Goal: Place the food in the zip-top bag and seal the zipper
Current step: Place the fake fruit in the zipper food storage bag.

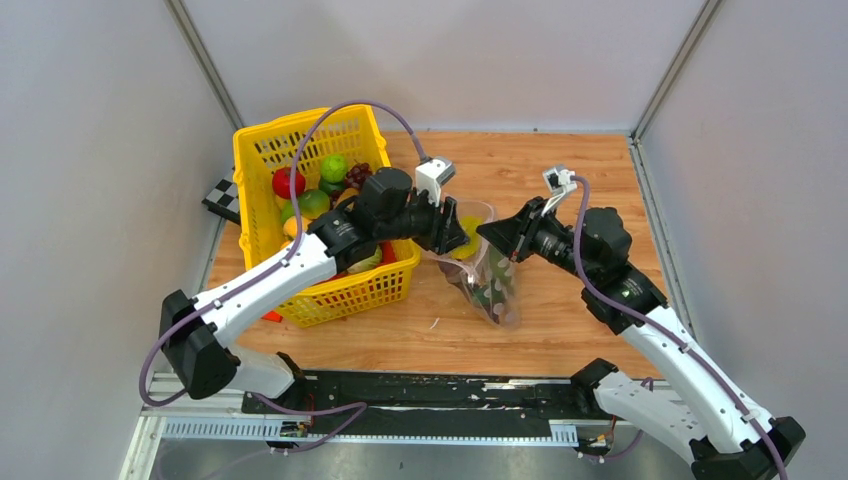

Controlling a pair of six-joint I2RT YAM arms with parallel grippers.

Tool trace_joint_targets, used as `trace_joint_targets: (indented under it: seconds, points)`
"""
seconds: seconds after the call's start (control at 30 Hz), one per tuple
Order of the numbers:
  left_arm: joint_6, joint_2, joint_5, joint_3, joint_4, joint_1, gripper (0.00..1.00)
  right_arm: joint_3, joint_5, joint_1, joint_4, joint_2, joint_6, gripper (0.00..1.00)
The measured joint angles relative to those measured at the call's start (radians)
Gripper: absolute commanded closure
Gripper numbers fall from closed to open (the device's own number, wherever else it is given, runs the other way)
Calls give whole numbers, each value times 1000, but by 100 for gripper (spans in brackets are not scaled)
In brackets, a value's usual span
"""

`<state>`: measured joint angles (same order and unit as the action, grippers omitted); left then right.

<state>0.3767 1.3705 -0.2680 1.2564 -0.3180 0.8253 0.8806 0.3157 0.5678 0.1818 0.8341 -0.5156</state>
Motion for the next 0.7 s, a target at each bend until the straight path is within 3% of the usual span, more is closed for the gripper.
trace_joint_targets:
  seconds: [0.17,0.43,0.7]
  points:
    - [2,25,27,24,10,5,31,0,0,0,1,-2,0,100]
    - [-16,19,43,27,7,12,27,0,-32,0,3,2,0,100]
    - [-60,-121,150,11,-37,12,17,0,-57,0,5,31,2,100]
